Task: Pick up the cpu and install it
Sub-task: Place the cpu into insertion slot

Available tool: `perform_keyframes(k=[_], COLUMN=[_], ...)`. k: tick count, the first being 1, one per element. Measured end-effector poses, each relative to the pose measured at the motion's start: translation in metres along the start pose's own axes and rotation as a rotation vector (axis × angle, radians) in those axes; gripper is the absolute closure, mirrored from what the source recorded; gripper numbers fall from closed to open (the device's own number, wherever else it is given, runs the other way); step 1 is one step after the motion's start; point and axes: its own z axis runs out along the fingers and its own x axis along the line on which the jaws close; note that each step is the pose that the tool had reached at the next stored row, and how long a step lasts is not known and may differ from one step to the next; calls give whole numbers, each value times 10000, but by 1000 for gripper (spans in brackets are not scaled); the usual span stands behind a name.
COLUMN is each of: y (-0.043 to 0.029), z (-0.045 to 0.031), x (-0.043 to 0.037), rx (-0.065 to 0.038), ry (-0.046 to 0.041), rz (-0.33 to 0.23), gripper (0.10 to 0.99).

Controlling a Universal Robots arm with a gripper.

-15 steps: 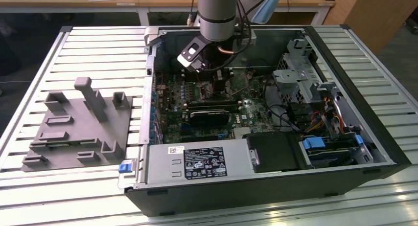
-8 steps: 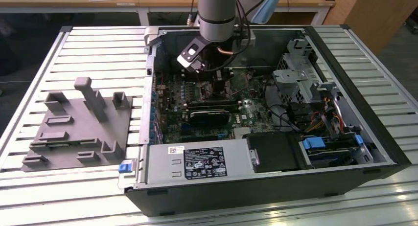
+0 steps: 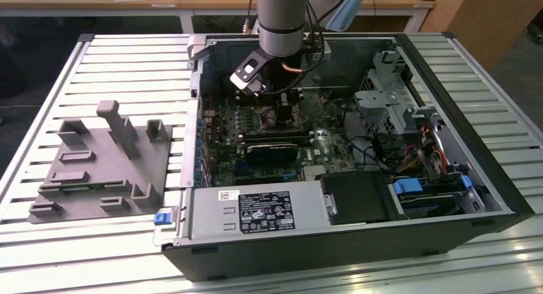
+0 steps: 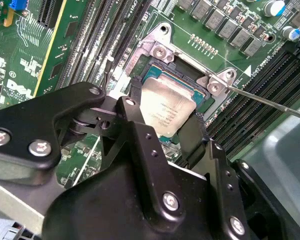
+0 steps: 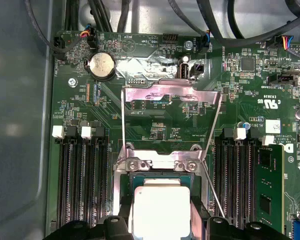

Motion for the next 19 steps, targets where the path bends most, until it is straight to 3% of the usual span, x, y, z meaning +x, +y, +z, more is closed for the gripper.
perform_keyframes(k=[11,13,14,19], y=[1,2,1,0], z=[7,9,8,5], x=[3,4,3,2], rx=[-9,-10,-9,-4], ry=[14,18,14,7], rz=[1,1,1,1], gripper=[549,537,475,475])
